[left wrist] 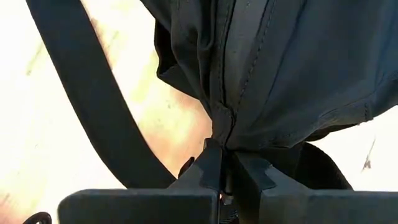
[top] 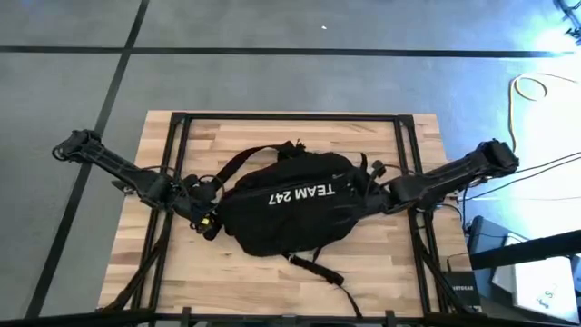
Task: Unpack backpack
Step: Open the black bag
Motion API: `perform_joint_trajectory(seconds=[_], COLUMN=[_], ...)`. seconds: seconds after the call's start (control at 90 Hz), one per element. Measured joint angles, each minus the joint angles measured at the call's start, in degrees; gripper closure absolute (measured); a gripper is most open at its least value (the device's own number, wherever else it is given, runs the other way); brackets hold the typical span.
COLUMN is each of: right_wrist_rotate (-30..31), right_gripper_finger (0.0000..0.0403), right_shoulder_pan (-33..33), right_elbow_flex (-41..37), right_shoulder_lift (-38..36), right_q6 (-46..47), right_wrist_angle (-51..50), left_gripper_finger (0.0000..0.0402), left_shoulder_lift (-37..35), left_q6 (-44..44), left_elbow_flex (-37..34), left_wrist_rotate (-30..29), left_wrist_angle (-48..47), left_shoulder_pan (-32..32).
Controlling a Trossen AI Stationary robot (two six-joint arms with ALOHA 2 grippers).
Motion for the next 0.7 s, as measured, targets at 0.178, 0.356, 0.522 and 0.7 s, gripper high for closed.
perform_joint_trajectory(seconds=[0.178,0.356,0.522,0.7], right_wrist_rotate=[0.8,0.7,-0.8,-3.7], right_gripper_finger=[0.0403,0.0403,0.0403,0.0403], right_shoulder_pan=[0.0,0.0,0.0,0.0], right_elbow_flex=[0.0,0.0,0.0,0.0], right_shoulder_lift=[-1.8,-3.1,-3.8,-3.8], right_q6=[10.5,18.0,21.3,28.8], right_wrist_angle=[-11.6,-17.9,-20.2,-28.8], left_gripper_finger=[0.04,0.04,0.04,0.04], left_shoulder_lift=[0.0,0.0,0.0,0.0], left_q6=[0.0,-0.5,-0.8,-0.8], left_elbow_flex=[0.0,0.0,0.0,0.0], left_wrist_rotate=[-1.9,-2.2,-2.2,-2.4], left_wrist_angle=[-0.3,-0.3,-0.3,-0.2], left_shoulder_pan=[-0.6,-1.4,-1.6,-1.6])
